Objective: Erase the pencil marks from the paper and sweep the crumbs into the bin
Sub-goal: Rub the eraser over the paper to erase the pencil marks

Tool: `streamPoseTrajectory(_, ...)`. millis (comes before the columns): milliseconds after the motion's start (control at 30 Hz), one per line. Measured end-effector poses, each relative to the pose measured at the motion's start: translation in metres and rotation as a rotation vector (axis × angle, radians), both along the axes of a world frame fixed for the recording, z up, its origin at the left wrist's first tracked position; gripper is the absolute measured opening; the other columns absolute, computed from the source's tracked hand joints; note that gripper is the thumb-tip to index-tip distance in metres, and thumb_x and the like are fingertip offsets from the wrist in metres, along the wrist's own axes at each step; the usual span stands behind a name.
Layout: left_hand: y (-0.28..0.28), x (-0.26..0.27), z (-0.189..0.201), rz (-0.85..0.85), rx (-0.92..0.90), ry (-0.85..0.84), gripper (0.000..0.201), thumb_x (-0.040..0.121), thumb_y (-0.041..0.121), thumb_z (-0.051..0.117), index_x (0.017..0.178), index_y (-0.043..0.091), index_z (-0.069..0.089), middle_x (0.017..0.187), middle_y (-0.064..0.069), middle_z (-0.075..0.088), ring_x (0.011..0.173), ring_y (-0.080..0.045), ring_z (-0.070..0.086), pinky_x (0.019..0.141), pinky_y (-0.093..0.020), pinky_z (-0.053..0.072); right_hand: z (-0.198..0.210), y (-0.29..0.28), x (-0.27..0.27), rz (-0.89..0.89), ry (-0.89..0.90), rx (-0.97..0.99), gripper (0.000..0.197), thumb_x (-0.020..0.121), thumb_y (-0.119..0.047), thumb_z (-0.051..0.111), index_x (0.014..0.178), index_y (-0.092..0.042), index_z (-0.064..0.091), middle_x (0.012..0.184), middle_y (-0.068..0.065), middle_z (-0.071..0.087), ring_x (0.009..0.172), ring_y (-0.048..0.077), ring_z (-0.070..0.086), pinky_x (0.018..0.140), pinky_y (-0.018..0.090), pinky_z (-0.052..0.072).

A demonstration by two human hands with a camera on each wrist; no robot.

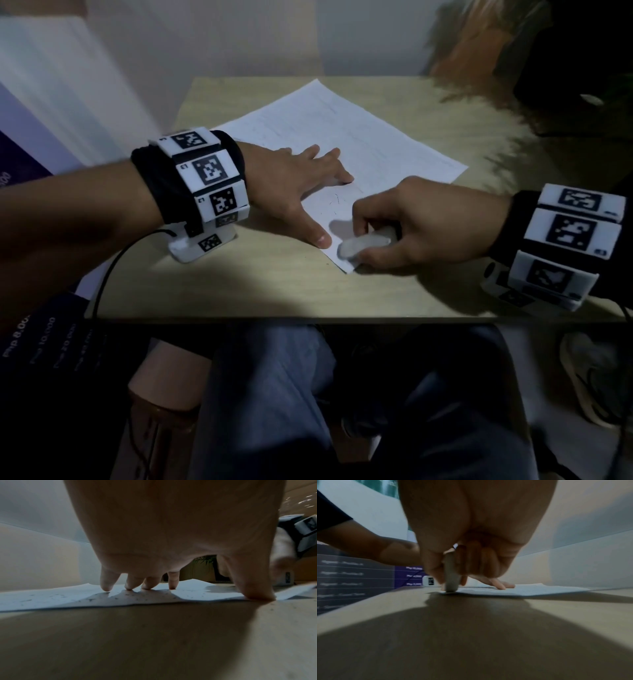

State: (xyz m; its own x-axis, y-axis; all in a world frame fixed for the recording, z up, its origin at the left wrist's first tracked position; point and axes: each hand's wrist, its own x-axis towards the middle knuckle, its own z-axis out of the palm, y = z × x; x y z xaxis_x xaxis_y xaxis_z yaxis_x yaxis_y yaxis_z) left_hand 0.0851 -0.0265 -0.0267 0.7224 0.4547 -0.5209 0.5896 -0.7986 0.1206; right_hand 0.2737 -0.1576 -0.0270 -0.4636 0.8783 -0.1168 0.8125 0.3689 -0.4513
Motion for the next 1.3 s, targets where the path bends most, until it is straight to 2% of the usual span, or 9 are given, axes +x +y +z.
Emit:
streamPoseTrajectory(67,-0.001,0.000,0.001,0.004,0.001,-0.001,0.113,0.075,0.078,0.065,0.160,0.037,0.003,0.168,0.006,-0.019,0.155,-0.018,-0.016,0.126,-0.047,-0.003,0.002,0.000,-0.001,0.021,0.026,-0.031,0.029,0.079,-0.053,0.071,0.084,-0.026,0.062,0.062,-0.006,0.059,0.061,0.011,0.055,0.054,0.018,0.037)
streamPoseTrajectory(200,0.001,0.000,-0.001,0.013,-0.027,-0.023,0.113,0.073,0.078,0.068,0.159,0.037,0.006,0.169,0.006,-0.017,0.154,-0.015,-0.018,0.127,-0.047,-0.003,0.000,0.010,0.005,-0.100,-0.082,0.214,0.032,0.081,-0.055,0.062,0.088,-0.024,0.060,0.061,-0.008,0.055,0.058,0.007,0.052,0.058,0.030,0.038)
streamPoseTrajectory(367,0.002,0.001,-0.002,0.007,-0.023,-0.007,0.115,0.073,0.078,0.067,0.160,0.035,0.004,0.168,0.005,-0.019,0.154,-0.016,-0.018,0.126,-0.047,-0.003,0.000,0.000,-0.002,0.075,0.054,-0.021,0.026,0.081,-0.046,0.075,0.085,-0.023,0.063,0.062,-0.007,0.058,0.059,0.010,0.054,0.053,0.016,0.036)
streamPoseTrajectory(500,0.005,-0.001,-0.003,0.017,-0.047,-0.028,0.114,0.071,0.080,0.068,0.159,0.039,0.007,0.169,0.007,-0.017,0.154,-0.014,-0.018,0.126,-0.048,-0.002,0.001,0.013,0.006,-0.084,-0.045,0.126,0.035,0.077,-0.058,0.065,0.088,-0.025,0.062,0.061,-0.008,0.056,0.063,0.004,0.054,0.054,0.019,0.034)
streamPoseTrajectory(667,0.003,0.001,-0.001,0.008,-0.025,-0.003,0.116,0.074,0.079,0.067,0.160,0.035,0.003,0.168,0.007,-0.018,0.154,-0.015,-0.017,0.127,-0.047,-0.001,-0.001,0.001,0.000,0.084,0.037,0.006,0.029,0.080,-0.050,0.070,0.085,-0.022,0.063,0.059,-0.005,0.056,0.058,0.009,0.053,0.053,0.017,0.035)
streamPoseTrajectory(833,0.004,0.000,-0.004,0.011,-0.043,-0.024,0.115,0.071,0.082,0.067,0.159,0.039,0.006,0.168,0.008,-0.017,0.154,-0.013,-0.018,0.126,-0.048,-0.001,-0.001,0.009,0.003,-0.057,-0.083,0.180,0.035,0.080,-0.059,0.063,0.089,-0.025,0.061,0.056,-0.010,0.052,0.055,0.006,0.051,0.059,0.029,0.037)
streamPoseTrajectory(967,0.003,0.001,-0.003,0.004,-0.025,-0.004,0.118,0.072,0.081,0.066,0.160,0.035,0.003,0.168,0.007,-0.018,0.154,-0.014,-0.018,0.127,-0.047,-0.002,-0.002,0.001,-0.002,0.075,0.042,0.026,0.029,0.081,-0.051,0.071,0.085,-0.023,0.064,0.058,-0.009,0.056,0.059,0.008,0.054,0.054,0.017,0.036)
streamPoseTrajectory(1133,0.005,0.000,-0.003,0.013,-0.044,-0.018,0.116,0.071,0.082,0.067,0.160,0.038,0.005,0.169,0.006,-0.017,0.154,-0.014,-0.017,0.126,-0.049,-0.001,-0.003,0.009,0.002,-0.071,-0.059,0.152,0.033,0.080,-0.057,0.067,0.087,-0.025,0.062,0.057,-0.008,0.055,0.063,0.002,0.055,0.057,0.026,0.036)
streamPoseTrajectory(1300,0.003,0.001,-0.002,0.014,-0.045,-0.003,0.118,0.071,0.080,0.066,0.160,0.036,0.003,0.168,0.006,-0.020,0.154,-0.014,-0.019,0.127,-0.048,-0.003,-0.002,0.004,-0.003,0.008,0.005,0.057,0.031,0.080,-0.055,0.069,0.086,-0.025,0.065,0.058,-0.011,0.056,0.060,0.007,0.055,0.055,0.019,0.036)
